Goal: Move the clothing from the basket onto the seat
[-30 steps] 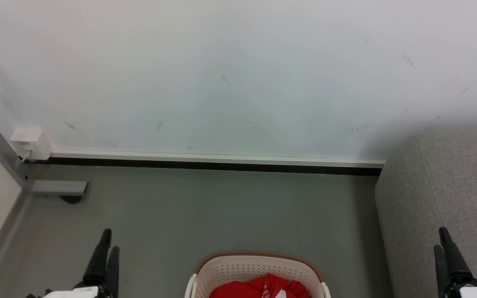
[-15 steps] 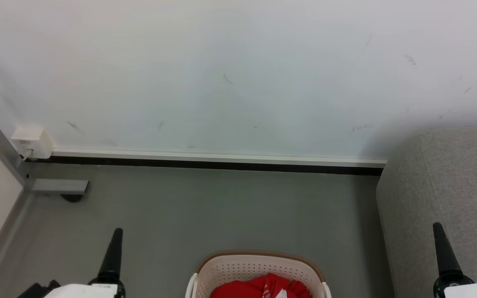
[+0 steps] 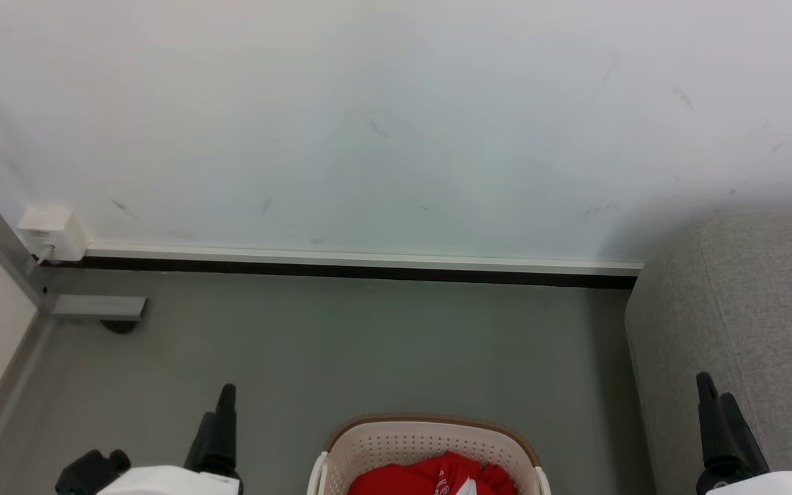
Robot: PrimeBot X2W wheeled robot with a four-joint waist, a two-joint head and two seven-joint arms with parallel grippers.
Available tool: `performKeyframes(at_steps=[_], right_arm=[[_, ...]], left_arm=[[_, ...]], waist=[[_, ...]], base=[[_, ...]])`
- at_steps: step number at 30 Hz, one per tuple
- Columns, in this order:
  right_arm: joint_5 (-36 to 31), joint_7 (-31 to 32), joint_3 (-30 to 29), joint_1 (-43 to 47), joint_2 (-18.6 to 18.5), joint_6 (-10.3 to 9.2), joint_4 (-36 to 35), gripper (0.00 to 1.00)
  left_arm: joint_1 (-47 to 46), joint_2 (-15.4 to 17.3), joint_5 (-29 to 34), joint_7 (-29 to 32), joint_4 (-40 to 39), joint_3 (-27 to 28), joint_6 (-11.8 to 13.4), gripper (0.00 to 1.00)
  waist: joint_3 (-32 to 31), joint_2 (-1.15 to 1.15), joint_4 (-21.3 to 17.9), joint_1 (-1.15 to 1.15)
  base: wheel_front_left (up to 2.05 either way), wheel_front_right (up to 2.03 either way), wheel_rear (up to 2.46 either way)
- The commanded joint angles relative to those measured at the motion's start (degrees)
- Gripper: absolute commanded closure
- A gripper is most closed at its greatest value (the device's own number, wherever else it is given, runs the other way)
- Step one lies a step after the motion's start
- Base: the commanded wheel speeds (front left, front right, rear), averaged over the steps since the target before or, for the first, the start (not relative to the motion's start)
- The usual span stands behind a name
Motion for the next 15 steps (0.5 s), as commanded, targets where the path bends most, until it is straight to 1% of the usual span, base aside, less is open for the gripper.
performKeyframes(at_steps=[1, 7, 15], right_arm=[[-3.37, -0.76, 0.33, -0.32, -0.94, -0.04, -0.86, 0.0], [-10.17, -1.89, 0.45, 0.07, -1.09, -0.04, -0.19, 0.0], [-16.95, -3.33, 0.92, 0.45, -0.77, -0.05, 0.44, 0.0]], left_arm=[[-0.96, 0.37, 3.59, -0.81, -0.33, -0.34, 0.46, 0.0], [-0.64, 0.4, 11.86, -1.91, 0.04, -0.95, 1.85, 0.0], [0.14, 1.05, 21.65, -3.42, -1.1, -1.91, 3.57, 0.0]], waist=[[0.0, 0.0, -0.03, 0.0], [-0.05, 0.0, 0.0, 0.0], [-0.12, 0.0, -0.03, 0.0]], base=[[0.0, 0.0, 0.0], [0.0, 0.0, 0.0], [0.0, 0.0, 0.0]])
